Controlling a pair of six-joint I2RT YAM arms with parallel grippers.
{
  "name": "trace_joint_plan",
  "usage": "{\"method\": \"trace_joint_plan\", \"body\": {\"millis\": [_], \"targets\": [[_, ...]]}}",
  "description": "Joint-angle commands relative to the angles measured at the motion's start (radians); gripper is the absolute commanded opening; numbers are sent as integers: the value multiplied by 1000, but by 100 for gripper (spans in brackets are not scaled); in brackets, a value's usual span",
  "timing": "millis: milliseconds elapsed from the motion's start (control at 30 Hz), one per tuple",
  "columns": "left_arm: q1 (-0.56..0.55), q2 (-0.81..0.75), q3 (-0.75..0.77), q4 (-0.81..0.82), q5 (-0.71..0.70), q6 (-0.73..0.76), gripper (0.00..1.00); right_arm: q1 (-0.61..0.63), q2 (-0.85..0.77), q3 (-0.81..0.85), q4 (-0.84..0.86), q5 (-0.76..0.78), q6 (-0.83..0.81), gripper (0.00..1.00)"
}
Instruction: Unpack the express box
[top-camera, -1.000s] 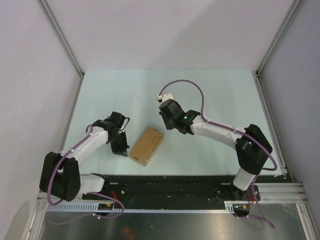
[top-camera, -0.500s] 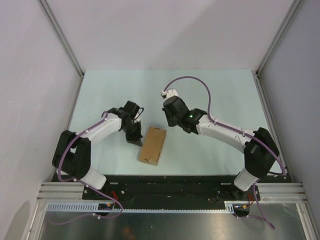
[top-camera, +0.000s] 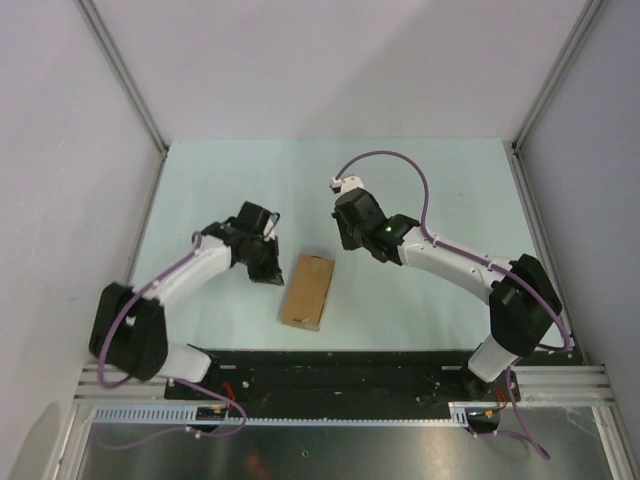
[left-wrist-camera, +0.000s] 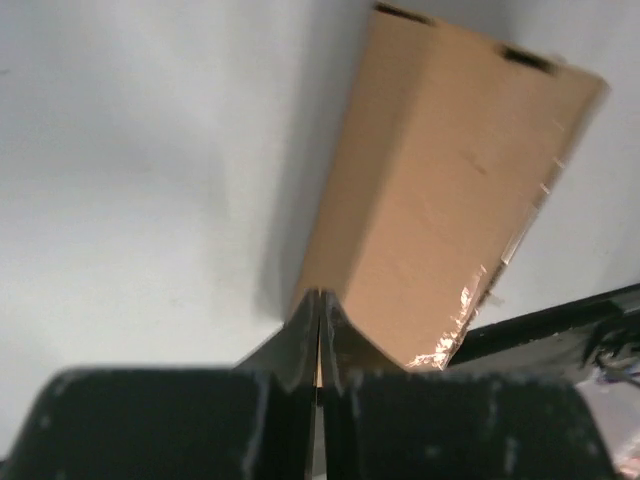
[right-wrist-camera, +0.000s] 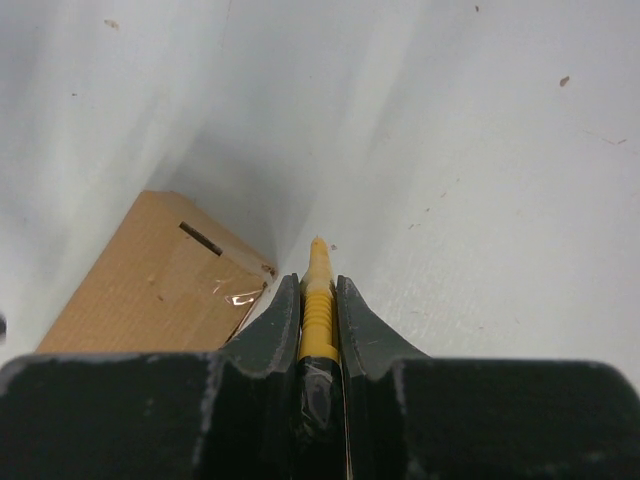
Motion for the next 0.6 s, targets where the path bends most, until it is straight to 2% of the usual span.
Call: {"method": "trace_joint_plan", "body": {"millis": [0, 67, 200, 333, 467, 567], "targets": [[-191, -185, -80, -8, 97, 48, 2, 1, -40, 5, 14, -16, -18, 0], [-272, -218, -127, -15, 85, 9, 1, 0, -44, 5, 8, -21, -30, 0], [-364, -301, -184, -15, 64, -85, 0, -13, -55, 5, 2, -33, -40, 0], [-475, -321, -242, -15, 55, -151, 0, -19, -67, 5, -1, -36, -35, 0], [-501, -266, -267, -14, 6, -219, 0, -19, -84, 0, -11, -42, -26, 0], [-497, -203, -258, 5, -121, -289, 0, -20, -113, -17, -9, -45, -14, 0]]}}
